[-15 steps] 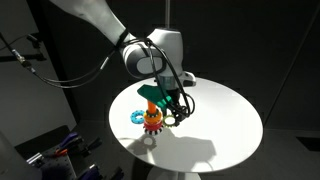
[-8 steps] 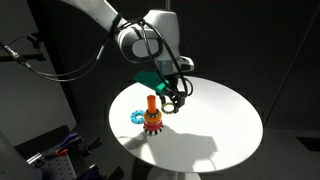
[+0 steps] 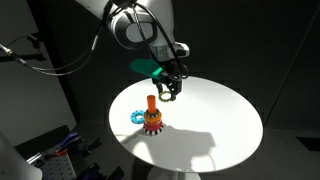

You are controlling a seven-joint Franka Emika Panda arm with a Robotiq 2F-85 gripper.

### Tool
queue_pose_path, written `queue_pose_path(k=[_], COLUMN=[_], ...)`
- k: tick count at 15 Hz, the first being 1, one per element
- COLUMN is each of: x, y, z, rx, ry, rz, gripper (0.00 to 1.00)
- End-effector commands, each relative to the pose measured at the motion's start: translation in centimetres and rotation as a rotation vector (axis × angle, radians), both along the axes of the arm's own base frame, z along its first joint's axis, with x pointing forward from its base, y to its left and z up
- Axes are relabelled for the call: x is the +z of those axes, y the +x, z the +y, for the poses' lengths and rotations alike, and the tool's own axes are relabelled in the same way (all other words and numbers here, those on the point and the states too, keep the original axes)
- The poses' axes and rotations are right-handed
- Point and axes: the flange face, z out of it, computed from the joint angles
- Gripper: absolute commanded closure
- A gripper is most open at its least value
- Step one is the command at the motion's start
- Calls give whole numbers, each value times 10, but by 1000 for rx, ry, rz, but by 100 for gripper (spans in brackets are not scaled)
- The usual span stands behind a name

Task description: Put the yellow ring on the orange stand.

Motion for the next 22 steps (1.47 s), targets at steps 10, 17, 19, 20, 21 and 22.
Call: queue_pose_path(k=[10,17,19,20,21,22], x=[16,7,4,2,-1,-3], y=[-3,-4,-5,-5,-5,-5], z=[38,51,53,54,56,56], rx=[38,61,67,69,70,71], ry=[77,78,77,74,72,70], rz=[37,73,82,87,91,94], gripper=[51,51,51,51,51,51])
